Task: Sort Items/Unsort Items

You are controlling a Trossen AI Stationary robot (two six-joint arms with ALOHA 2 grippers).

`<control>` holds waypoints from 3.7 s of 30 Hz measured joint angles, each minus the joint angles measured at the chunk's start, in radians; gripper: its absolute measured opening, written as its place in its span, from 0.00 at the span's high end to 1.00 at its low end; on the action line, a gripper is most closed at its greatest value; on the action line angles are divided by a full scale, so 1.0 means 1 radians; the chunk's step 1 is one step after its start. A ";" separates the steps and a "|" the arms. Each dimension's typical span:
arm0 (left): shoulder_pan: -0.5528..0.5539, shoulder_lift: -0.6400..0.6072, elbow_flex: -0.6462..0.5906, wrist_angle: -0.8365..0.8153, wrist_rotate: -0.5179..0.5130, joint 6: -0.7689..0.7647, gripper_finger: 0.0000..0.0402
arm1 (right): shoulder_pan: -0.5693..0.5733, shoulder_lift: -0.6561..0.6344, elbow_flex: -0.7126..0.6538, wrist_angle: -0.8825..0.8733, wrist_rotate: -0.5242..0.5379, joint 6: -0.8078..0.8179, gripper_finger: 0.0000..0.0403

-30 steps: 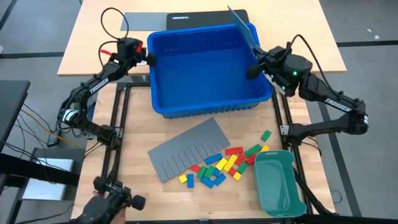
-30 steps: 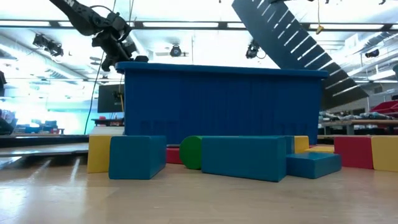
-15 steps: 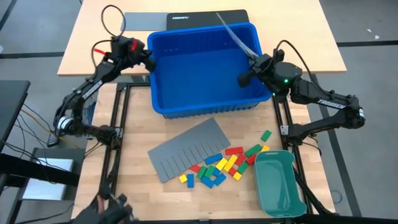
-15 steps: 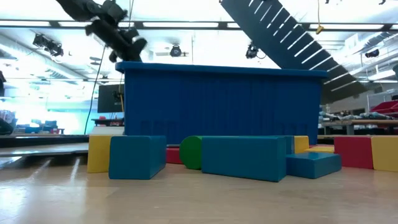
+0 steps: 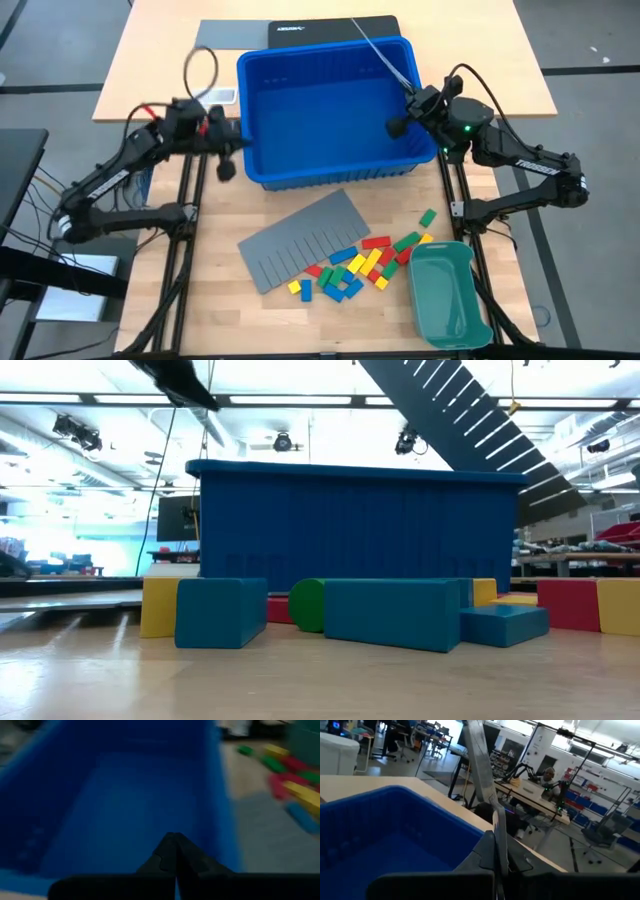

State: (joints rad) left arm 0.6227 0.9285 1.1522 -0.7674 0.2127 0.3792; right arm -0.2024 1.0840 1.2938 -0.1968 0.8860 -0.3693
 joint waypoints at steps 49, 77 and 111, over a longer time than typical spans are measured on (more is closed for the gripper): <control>-0.662 0.095 -0.025 0.212 -0.701 -0.027 0.99 | 0.266 0.000 0.000 0.195 0.183 -0.299 1.00; -0.748 0.331 0.393 0.367 -1.100 0.517 0.44 | 0.380 0.218 0.001 0.164 -0.089 -0.260 1.00; -0.463 0.258 0.282 0.454 -0.831 0.247 0.99 | 0.250 0.160 0.001 0.312 -0.051 -0.378 0.75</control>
State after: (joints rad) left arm 0.1600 1.1869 1.4339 -0.3131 -0.6180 0.6264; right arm 0.0472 1.2435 1.2945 0.1150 0.8348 -0.7476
